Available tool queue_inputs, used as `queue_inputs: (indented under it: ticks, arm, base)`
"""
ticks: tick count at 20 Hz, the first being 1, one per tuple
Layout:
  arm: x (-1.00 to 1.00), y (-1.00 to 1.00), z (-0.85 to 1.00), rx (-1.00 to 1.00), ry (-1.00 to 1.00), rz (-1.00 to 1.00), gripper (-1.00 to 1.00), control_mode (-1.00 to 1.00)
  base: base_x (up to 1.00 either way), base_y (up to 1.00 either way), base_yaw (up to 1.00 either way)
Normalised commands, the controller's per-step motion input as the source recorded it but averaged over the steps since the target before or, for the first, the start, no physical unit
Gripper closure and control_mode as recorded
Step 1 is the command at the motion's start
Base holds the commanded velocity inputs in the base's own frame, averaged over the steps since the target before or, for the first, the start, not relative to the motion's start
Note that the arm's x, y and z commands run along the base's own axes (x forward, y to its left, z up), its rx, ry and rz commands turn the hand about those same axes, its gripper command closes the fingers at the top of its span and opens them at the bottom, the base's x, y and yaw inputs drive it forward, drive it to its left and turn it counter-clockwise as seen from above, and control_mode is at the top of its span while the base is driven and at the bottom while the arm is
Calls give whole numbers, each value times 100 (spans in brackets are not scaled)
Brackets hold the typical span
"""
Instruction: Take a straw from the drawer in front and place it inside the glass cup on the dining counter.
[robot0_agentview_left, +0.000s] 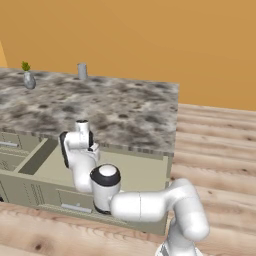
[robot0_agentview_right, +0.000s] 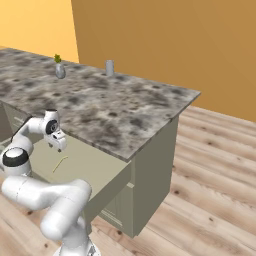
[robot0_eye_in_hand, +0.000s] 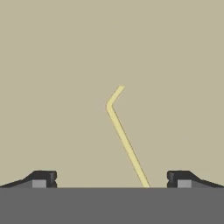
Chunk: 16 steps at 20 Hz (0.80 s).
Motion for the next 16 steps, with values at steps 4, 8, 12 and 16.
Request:
queue_inputs:
  ticks: [4, 8, 12, 16]
  arm:
    - [0, 2, -49, -2, -3, -2, -100, -100]
    - [0, 0, -38, -4, -8, -3, -100, -100]
    - [0, 0, -29, -6, -9, -4, -100, -100]
    - [0, 0, -19, -4, -7, -4, -100, -100]
  base:
    - [0, 0, 0]
    - [0, 0, 0]
    - [0, 0, 0]
    - [0, 0, 0]
